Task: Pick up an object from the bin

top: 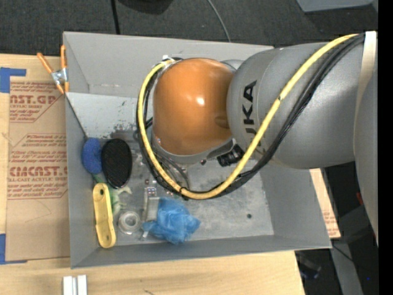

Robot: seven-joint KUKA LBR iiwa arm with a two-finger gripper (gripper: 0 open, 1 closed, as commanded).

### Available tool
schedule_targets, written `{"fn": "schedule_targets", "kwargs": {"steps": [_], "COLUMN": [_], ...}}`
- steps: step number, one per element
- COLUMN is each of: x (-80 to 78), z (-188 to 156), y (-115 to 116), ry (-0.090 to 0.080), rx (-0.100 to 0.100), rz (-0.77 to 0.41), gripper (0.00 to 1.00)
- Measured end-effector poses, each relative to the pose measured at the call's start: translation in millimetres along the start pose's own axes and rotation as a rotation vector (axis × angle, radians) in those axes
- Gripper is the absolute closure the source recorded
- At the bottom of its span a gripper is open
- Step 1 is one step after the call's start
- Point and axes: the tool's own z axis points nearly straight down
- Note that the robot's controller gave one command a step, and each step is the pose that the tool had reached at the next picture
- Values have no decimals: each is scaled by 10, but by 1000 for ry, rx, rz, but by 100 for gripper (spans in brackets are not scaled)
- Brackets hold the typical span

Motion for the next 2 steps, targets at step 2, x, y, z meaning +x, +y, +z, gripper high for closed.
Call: {"fn": "schedule_targets", "kwargs": {"steps": [2], "x": [-31], "z": [916], "y": [-174], "ry": [1], "rx": [-1], "rz": [100], "gripper": [0]}}
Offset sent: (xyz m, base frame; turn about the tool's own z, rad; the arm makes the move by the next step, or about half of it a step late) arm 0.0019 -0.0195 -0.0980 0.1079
